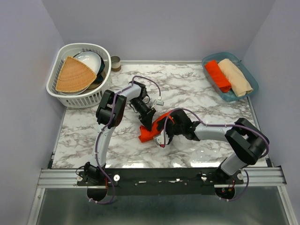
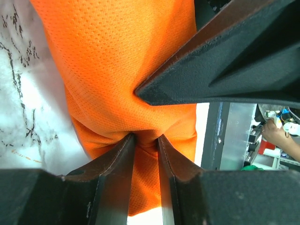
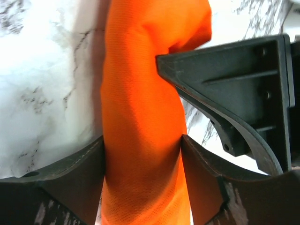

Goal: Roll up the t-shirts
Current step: Pick up the T-shirt from the center of the board.

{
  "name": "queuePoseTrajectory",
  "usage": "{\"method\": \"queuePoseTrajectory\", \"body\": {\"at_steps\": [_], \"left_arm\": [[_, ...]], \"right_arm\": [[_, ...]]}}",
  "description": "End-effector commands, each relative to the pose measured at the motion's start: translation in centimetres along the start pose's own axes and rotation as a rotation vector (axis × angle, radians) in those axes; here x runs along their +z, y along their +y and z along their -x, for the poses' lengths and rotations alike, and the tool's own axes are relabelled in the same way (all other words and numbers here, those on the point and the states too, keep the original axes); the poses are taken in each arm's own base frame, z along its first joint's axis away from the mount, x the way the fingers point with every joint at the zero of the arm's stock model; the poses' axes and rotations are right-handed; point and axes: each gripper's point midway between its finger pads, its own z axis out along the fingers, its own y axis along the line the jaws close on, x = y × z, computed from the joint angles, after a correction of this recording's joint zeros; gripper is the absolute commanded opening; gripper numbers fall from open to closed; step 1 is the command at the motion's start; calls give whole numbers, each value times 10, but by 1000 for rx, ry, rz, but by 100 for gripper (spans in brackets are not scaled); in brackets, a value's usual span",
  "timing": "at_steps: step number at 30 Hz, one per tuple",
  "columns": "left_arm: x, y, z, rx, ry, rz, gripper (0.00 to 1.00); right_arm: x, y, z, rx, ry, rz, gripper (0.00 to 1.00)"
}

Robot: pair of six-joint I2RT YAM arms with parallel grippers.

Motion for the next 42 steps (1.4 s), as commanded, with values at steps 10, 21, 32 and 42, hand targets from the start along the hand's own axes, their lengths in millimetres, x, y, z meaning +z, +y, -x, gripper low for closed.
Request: {"method": "queuePoseTrajectory", "body": {"at_steps": [10,21,32,42], "left_arm": [[0,9,-16,1,50,-8,37],[-52,-10,18,78,-38,166,34],[-169,-72,33,168,-261,520,36],[-192,-120,13,240,-325,647,36]], "right_arm": [[22,55,5,-89,-81,179,59],[15,45,-2,123,-38,267,18],[-21,22,10,463,-7,355,1],[-59,-46,-25,644,187,112,0]]}}
